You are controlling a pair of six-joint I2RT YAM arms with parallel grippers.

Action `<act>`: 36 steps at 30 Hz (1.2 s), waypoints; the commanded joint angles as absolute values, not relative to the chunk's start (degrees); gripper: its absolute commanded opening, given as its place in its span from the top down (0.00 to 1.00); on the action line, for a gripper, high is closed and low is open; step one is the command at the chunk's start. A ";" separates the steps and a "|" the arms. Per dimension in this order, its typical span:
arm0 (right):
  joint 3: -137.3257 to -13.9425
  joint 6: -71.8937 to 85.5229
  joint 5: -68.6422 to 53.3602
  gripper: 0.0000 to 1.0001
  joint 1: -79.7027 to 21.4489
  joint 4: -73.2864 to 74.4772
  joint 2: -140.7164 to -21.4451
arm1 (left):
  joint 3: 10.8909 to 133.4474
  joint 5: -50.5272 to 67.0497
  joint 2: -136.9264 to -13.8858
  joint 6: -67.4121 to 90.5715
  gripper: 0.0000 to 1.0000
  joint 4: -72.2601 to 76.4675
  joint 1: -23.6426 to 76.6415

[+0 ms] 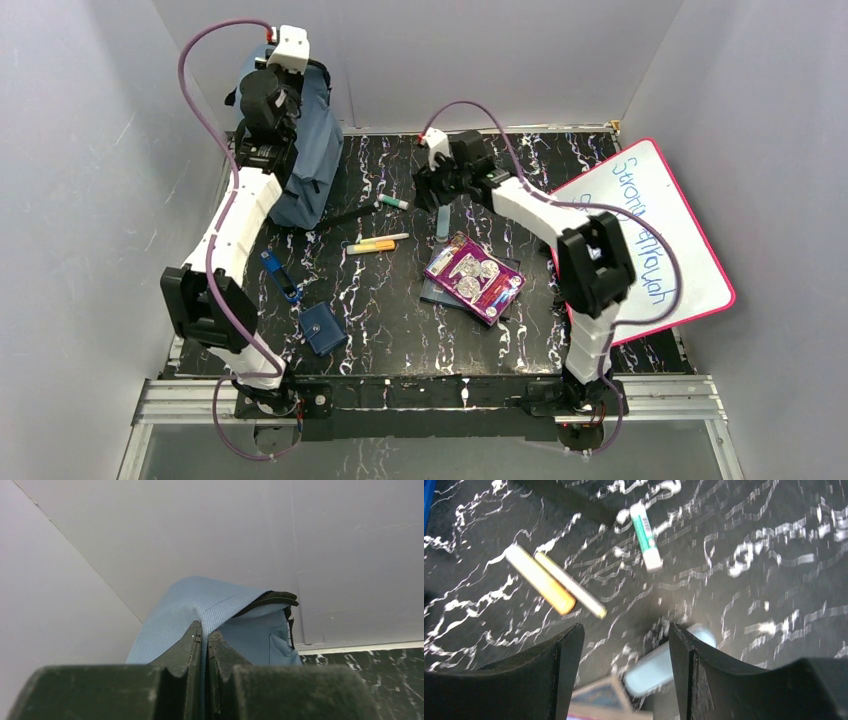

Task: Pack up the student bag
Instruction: Place the student bag at the center of the board, then pick up the stationery from the center of the board.

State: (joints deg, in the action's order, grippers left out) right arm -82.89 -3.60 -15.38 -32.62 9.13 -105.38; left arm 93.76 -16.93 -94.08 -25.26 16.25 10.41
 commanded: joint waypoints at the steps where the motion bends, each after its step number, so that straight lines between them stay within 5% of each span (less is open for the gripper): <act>1: -96.61 -12.94 -21.09 0.28 -32.33 9.50 -115.70 | 90.35 -14.17 -86.17 -17.87 1.00 19.15 10.63; 7: -113.52 -17.81 -22.29 0.27 -32.33 14.31 -130.28 | 84.54 -13.56 -81.85 -14.06 1.00 17.58 10.57; 19: -123.89 -22.65 -22.16 0.24 -32.31 12.02 -142.98 | 79.25 -12.92 -79.06 -12.79 1.00 16.33 11.13; 30: -127.99 -24.70 -21.75 0.38 -32.32 12.90 -149.86 | 78.39 -13.88 -78.51 -14.36 1.00 15.18 11.25; 36: -126.92 -24.33 -21.01 0.55 -32.33 12.98 -149.98 | 78.30 -13.80 -78.31 -13.97 1.00 14.87 11.25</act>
